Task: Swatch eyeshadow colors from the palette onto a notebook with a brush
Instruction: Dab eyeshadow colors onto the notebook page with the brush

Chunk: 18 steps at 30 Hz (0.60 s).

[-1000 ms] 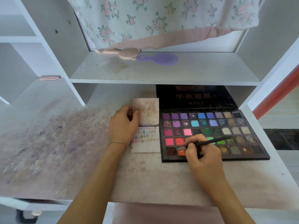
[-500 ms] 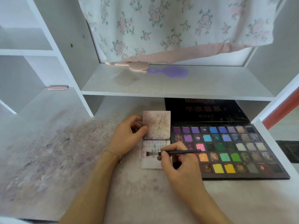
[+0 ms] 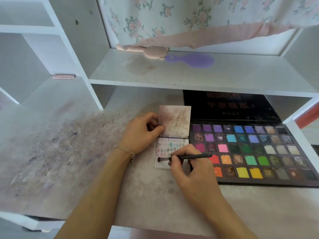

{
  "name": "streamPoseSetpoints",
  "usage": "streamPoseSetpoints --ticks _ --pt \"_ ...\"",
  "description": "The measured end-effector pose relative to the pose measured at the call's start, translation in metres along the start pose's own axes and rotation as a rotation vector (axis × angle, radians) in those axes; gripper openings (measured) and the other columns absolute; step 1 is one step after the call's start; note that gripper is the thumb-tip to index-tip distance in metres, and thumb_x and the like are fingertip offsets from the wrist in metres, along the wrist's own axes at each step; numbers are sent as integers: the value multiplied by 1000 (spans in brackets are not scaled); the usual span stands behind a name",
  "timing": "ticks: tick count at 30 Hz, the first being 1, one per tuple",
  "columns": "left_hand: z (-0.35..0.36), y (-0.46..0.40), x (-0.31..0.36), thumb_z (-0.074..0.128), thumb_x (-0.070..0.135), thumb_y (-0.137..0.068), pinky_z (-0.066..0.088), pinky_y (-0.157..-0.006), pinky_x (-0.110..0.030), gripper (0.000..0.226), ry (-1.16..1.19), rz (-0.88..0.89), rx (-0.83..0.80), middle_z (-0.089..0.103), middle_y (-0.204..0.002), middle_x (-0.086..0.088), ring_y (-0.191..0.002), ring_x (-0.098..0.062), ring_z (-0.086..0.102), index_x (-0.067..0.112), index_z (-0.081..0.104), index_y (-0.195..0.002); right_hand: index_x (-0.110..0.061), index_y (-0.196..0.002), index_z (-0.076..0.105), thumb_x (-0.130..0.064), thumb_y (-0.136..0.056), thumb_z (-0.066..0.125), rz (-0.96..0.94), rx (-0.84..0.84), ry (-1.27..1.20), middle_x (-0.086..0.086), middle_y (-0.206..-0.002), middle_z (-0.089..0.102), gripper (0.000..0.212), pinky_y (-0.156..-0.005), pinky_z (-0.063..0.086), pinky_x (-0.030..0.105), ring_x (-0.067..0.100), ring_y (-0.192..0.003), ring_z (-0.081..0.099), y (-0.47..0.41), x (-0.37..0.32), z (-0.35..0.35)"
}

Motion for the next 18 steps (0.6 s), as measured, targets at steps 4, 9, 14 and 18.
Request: streamPoseSetpoints --ticks 4,9,14,18 --pt "0 0 0 67 20 -79 42 -66 -17 17 -15 3 -5 58 -74 12 -69 -4 53 26 54 -87 -32 -71 50 -30 -78 50 17 -40 8 -9 -69 61 7 -59 33 18 8 -67 52 0 0 3" --pt "1 0 -2 67 22 -79 41 -65 -15 14 -16 -4 -10 62 -78 8 -69 -5 54 25 57 -89 -21 -74 56 -28 -77 51 14 -45 16 -15 -67 57 10 -59 31 18 7 -64 48 0 0 3" --pt "1 -1 -2 68 22 -79 39 -65 -9 19 -40 10 6 55 -73 17 -69 -1 52 28 51 -87 -26 -73 52 -29 -77 49 10 -47 11 -11 -69 59 6 -59 35 20 11 -69 53 0 0 3" --pt "1 -1 -2 68 22 -79 37 -63 -7 19 -36 5 4 55 -74 17 -69 -2 52 28 51 -87 -31 -72 49 -29 -78 49 5 -48 14 -13 -68 58 6 -58 35 19 8 -68 53 -1 0 3"
Point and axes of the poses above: each hand's wrist, its own y-axis away from the middle knuckle, its own z-axis out of the palm, x = y × z, the point moved 6 cm from there along -y, towards the middle knuckle
